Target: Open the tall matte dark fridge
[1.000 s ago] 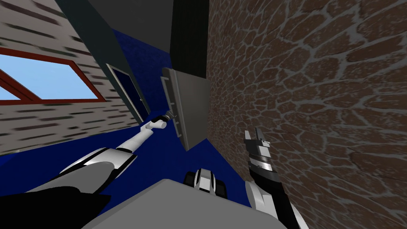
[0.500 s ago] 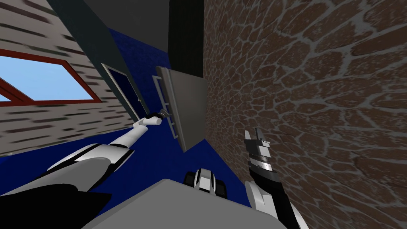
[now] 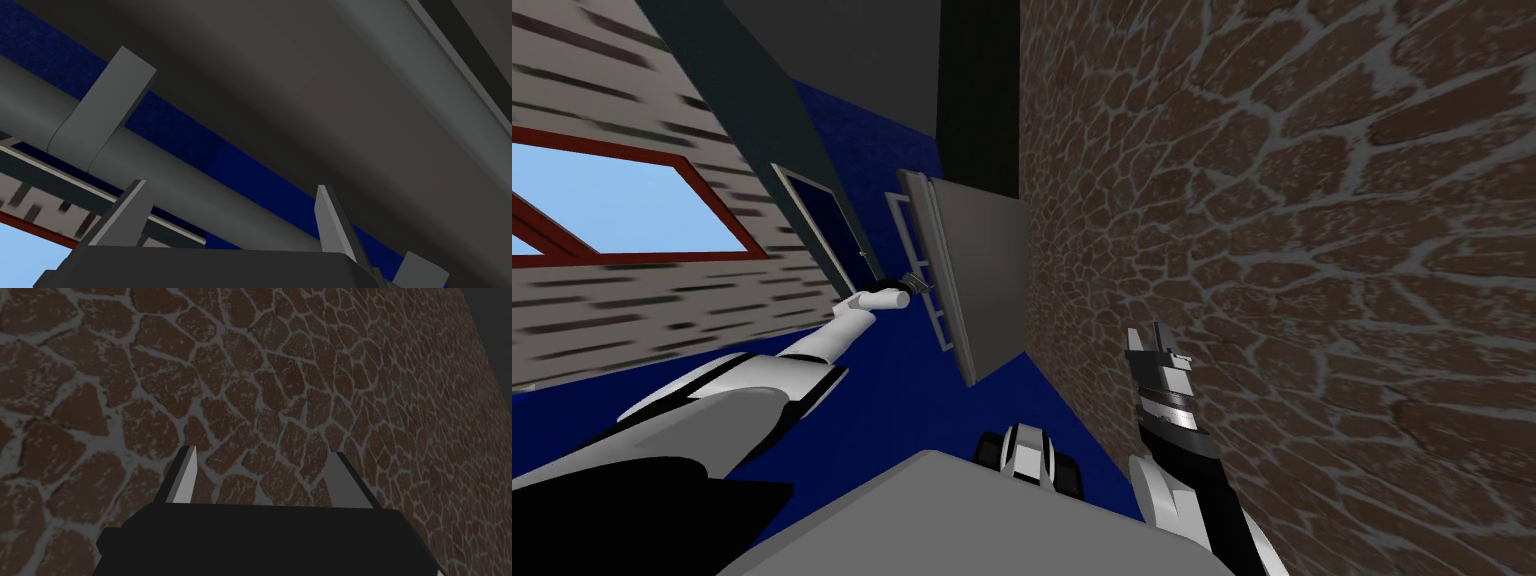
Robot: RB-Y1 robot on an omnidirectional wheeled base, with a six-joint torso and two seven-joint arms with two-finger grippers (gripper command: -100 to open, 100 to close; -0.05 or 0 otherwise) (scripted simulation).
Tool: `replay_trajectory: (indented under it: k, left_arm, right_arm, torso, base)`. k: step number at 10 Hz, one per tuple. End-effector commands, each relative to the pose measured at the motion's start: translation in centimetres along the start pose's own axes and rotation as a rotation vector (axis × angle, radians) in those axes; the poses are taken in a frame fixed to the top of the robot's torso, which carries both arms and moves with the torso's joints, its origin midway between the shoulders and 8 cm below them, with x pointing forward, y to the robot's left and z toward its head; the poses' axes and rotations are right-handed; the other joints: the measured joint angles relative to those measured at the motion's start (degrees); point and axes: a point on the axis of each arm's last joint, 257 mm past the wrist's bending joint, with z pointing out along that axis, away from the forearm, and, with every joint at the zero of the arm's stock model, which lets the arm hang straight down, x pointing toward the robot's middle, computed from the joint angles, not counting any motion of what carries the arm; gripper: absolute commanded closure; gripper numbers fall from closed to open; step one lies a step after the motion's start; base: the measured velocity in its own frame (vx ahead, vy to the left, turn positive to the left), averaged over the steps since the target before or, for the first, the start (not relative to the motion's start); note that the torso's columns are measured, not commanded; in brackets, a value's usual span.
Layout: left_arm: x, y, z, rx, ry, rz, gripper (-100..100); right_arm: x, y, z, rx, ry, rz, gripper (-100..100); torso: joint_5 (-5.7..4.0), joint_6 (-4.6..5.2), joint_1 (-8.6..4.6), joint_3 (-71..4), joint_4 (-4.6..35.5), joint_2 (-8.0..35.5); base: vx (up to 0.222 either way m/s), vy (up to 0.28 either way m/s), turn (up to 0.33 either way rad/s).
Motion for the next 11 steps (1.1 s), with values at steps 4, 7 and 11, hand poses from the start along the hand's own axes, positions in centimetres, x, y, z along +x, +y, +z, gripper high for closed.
replay_trajectory:
  k: [4,7,11]
  left_arm:
    - [-2.6,-6.9,-0.5,0.064,-0.075,-0.081,-100]
    - [-2.6,-6.9,-0.5,0.064,-0.075,-0.081,-100]
    - [-3.9,-9.4,-1.0,0.087,-0.113,-0.116,-100]
  right_arm:
    - [0.0,0.0,0.0,0.000,0.000,0.000,0]
    - [0.0,0.0,0.0,0.000,0.000,0.000,0]
    - [0.0,0.0,0.0,0.000,0.000,0.000,0]
  torso:
    - [-0.15,0.34,-0.18,-0.2,-0.1,-0.2]
    - [-0.17,0.52,-0.18,-0.2,-0.2,-0.3]
    - [-0.30,0.53,-0.42,-0.4,-0.1,-0.5]
  base:
    - [0.056,-0.064,0.008]
    - [0.010,-0.014,-0.008]
    - [0.029,-0.042,0.003]
